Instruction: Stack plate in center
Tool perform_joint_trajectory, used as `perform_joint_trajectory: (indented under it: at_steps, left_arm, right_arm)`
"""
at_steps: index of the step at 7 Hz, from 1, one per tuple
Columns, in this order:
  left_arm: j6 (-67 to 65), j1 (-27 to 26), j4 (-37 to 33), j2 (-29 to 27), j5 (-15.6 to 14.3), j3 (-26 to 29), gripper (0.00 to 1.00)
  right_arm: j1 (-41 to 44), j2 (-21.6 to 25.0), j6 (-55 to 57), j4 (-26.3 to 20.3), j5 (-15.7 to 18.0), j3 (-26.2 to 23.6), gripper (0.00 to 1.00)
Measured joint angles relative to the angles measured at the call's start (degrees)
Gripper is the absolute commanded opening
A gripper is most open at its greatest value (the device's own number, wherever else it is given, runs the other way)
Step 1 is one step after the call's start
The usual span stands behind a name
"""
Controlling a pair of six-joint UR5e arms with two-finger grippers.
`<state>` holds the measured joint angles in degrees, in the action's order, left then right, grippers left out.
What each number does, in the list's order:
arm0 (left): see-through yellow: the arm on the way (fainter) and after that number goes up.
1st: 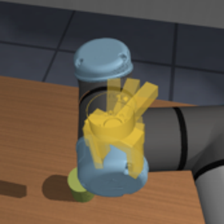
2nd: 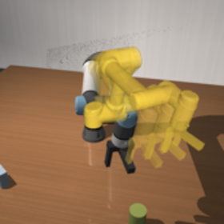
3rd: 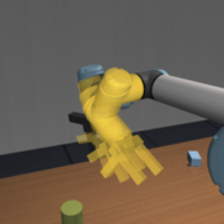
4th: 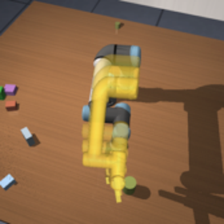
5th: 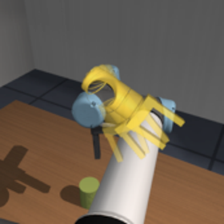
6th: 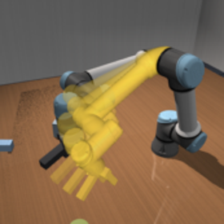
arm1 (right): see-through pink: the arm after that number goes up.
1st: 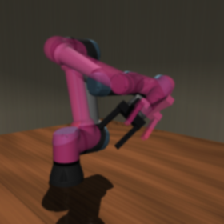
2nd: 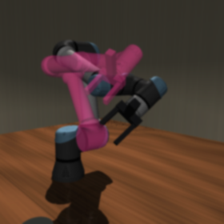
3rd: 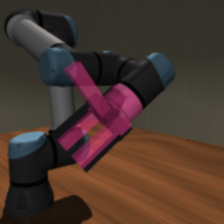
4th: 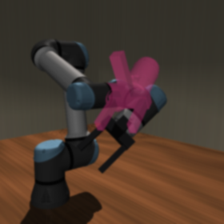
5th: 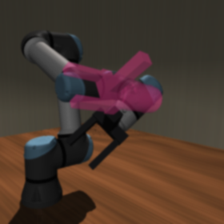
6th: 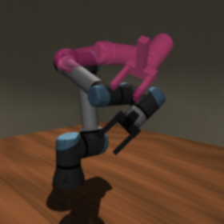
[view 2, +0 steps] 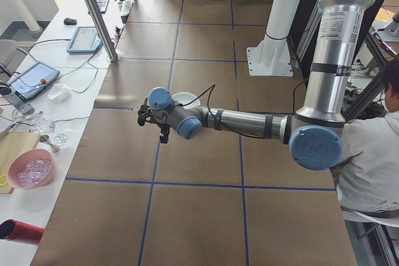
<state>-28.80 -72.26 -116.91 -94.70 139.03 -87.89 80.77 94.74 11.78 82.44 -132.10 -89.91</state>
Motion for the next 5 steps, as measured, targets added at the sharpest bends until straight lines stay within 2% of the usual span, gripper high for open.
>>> perform_joint_trajectory:
  at_steps: [2, 3, 5]
  left_arm:
    - [13.28, -7.21, 10.92, 6.80, -1.16, -5.73, 1.00]
    - [17.22, -11.24, 15.81, 9.45, -2.76, -8.33, 1.00]
    - [25.72, -18.17, 23.48, 12.28, -5.69, -9.98, 1.00]
  right_arm:
    - [0.00, 0.00, 0.00, 0.00, 0.00, 0.00, 1.00]
    - [0.00, 0.00, 0.00, 0.00, 0.00, 0.00, 1.00]
    - [0.00, 0.00, 0.00, 0.00, 0.00, 0.00, 1.00]
